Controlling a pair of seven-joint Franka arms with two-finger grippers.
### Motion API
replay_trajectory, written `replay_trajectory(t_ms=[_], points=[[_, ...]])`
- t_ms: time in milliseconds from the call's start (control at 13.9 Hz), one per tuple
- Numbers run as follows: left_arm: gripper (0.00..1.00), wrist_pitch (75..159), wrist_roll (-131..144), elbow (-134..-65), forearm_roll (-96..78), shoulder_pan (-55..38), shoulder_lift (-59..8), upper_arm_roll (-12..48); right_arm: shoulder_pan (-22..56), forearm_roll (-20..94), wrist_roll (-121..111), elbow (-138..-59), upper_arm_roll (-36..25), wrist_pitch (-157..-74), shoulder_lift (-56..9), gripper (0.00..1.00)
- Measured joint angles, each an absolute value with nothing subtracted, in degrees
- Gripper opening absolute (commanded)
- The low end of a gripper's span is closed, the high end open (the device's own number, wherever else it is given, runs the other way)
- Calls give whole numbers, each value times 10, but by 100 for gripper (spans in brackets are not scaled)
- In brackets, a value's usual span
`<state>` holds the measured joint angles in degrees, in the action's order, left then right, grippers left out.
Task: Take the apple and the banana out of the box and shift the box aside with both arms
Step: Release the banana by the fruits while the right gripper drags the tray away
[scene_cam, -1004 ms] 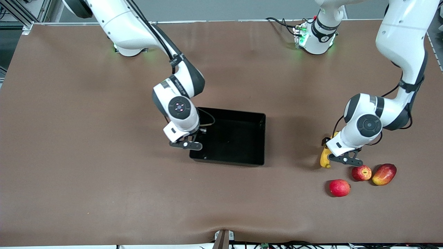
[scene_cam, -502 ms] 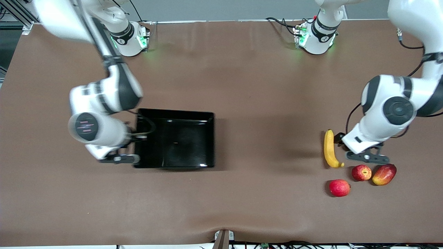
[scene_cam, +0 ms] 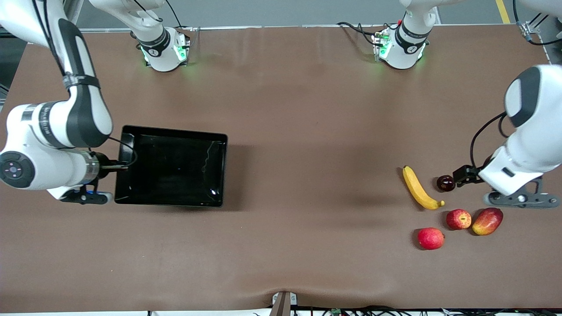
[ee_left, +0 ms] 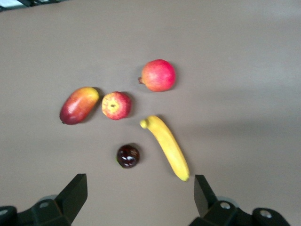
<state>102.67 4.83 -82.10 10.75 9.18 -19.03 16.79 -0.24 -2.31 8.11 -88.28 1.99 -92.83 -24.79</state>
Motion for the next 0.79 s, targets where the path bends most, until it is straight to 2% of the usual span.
replay_trajectory(t_ms=[430,789], points=[[100,966,69,-813,86,93,-116,169,-81,-31,-5,-950,19,-1019,-246,0],[100,931,68,-823,64,84,-74,169,-159,-32,-119,-1019,19,-1137,-246,0]])
